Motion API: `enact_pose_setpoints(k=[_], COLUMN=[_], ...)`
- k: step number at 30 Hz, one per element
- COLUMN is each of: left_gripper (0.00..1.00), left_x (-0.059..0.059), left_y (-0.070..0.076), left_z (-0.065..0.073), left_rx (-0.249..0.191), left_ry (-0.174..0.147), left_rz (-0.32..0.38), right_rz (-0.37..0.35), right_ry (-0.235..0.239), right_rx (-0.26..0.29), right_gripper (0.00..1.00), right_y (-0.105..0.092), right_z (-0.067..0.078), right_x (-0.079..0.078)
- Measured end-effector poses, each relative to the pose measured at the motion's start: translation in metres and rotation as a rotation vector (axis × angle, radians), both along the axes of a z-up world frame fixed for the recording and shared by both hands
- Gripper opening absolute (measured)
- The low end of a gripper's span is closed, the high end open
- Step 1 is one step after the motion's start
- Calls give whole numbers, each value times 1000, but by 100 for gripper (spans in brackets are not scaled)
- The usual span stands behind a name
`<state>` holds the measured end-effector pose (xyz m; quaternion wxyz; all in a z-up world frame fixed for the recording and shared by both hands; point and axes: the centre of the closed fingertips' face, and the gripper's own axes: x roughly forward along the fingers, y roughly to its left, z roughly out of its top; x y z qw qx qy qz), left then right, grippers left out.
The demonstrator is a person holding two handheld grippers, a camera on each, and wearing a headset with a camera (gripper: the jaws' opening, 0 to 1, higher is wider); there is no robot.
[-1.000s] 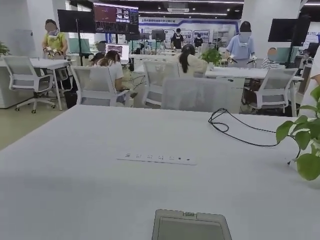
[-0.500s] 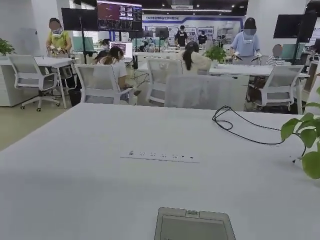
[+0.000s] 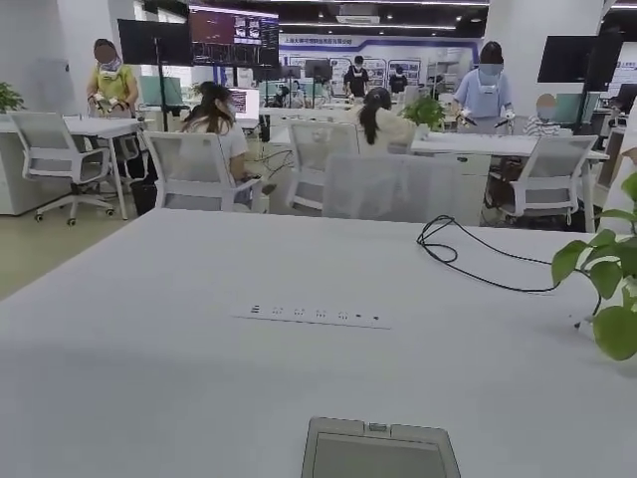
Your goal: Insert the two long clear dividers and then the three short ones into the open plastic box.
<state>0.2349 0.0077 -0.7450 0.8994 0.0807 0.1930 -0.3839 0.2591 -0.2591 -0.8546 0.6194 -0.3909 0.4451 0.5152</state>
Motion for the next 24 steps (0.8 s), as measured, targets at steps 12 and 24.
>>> enact_pose_setpoints(k=[12,24], left_gripper=[67,57], left_x=[0,1], left_y=[-1,-7], left_z=[13,26], left_rx=[-53,-188], left_ry=[15,70], left_rz=[29,73], right_rz=[-49,-101], right_ry=[-112,-255], right_rx=[60,310], right_gripper=[32,32], right_y=[10,68], right_z=[21,75], right_x=[13,20])
